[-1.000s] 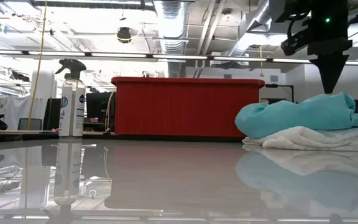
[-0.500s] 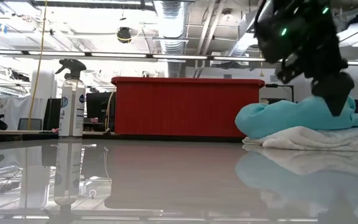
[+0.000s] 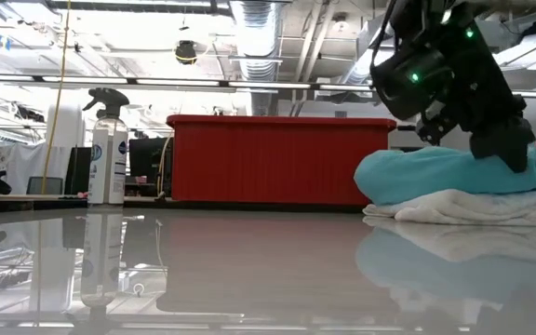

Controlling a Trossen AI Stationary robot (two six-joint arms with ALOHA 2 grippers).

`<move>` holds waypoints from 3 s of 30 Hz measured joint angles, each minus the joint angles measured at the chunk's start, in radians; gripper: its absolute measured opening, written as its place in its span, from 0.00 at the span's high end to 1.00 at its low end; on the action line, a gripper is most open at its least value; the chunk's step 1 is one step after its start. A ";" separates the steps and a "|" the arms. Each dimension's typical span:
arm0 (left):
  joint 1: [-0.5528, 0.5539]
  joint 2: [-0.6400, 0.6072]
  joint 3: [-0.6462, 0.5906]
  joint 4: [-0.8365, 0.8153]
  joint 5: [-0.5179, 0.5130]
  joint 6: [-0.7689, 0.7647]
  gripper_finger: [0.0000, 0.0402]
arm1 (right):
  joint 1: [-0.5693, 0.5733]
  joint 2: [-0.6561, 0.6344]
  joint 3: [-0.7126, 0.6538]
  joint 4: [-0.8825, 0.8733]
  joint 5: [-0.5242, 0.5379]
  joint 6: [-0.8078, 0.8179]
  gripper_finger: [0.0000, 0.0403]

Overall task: Fold Laundry from Bin
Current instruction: Stack the light blue shorts on top of the white underwear

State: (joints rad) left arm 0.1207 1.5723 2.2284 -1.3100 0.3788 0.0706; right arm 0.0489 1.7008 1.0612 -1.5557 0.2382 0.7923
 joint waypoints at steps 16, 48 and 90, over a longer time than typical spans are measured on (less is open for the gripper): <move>0.000 -0.001 -0.036 0.051 -0.001 -0.038 0.63 | -0.171 0.006 0.374 0.344 -0.029 -0.108 0.84; 0.054 -0.029 -0.597 0.833 0.156 -0.246 0.63 | -0.283 -0.524 -0.068 0.407 0.130 0.564 0.38; 0.069 -0.029 -0.596 0.749 0.107 -0.233 0.63 | -0.664 -0.411 0.046 0.408 -0.097 0.238 0.93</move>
State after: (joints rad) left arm 0.1902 1.5429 1.6325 -0.5606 0.4854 -0.1629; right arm -0.6149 1.2894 1.1075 -1.1476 0.1411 1.0305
